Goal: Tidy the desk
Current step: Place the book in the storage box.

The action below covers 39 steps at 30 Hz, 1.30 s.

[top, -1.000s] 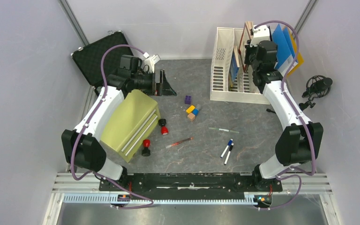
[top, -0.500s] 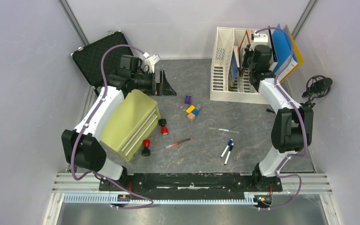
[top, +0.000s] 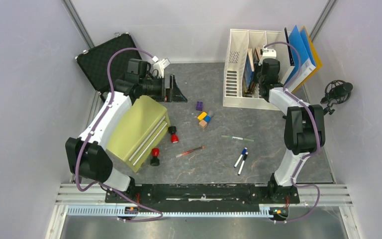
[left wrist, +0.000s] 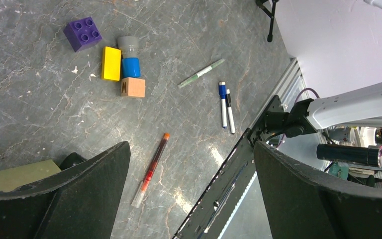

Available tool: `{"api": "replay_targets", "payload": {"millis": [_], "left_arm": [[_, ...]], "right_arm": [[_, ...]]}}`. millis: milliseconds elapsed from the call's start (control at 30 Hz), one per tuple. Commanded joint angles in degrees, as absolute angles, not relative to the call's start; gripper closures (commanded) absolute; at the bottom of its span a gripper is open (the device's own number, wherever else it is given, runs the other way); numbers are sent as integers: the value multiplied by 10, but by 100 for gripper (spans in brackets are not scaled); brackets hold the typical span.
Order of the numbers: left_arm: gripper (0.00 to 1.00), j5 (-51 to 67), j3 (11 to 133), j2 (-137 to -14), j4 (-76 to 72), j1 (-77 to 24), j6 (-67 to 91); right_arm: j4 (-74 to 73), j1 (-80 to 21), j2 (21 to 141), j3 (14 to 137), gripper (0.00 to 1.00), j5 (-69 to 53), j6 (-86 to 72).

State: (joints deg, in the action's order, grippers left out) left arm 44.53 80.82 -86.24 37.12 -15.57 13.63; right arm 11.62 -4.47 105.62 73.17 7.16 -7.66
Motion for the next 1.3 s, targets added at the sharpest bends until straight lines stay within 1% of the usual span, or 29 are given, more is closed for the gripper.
{"api": "replay_targets", "payload": {"millis": [0, 67, 100, 167, 233, 267, 400, 500, 567, 633, 733, 967, 1167, 1267], "left_arm": [[0, 449, 805, -852, 354, -157, 124], [0, 449, 805, -850, 354, -157, 124], [0, 449, 803, -848, 354, -157, 124], [0, 449, 802, -846, 354, -157, 124], [0, 450, 802, -845, 354, -157, 124], [0, 451, 801, -845, 354, -157, 124], [0, 455, 801, -846, 354, -157, 125], [0, 459, 799, -846, 354, -157, 127], [0, 459, 797, -844, 353, -157, 127], [0, 458, 796, -841, 353, -157, 127], [0, 457, 796, -839, 353, -157, 125], [0, 459, 798, -840, 353, -157, 126], [0, 455, 800, -840, 353, -157, 128], [0, 447, 801, -839, 353, -157, 127]], "right_arm": [[183, -49, 1056, 727, 100, 79, -77], [184, -50, 1056, 718, 99, 77, -78], [185, -50, 1055, 712, 95, 77, -77], [187, -52, 1051, 700, 91, 79, -75], [192, -54, 1045, 688, 84, 82, -70], [193, -55, 1044, 683, 78, 81, -68], [184, -56, 1040, 679, 47, 78, -63], [174, -57, 1039, 684, 31, 79, -60], [161, -57, 1037, 691, 25, 74, -56], [148, -56, 1034, 699, 22, 72, -48], [134, -56, 1022, 709, 21, 72, -34], [102, -51, 973, 724, 20, 58, 9], [52, -50, 926, 744, 20, 15, 42], [50, -50, 895, 732, 20, 3, 53]]}}
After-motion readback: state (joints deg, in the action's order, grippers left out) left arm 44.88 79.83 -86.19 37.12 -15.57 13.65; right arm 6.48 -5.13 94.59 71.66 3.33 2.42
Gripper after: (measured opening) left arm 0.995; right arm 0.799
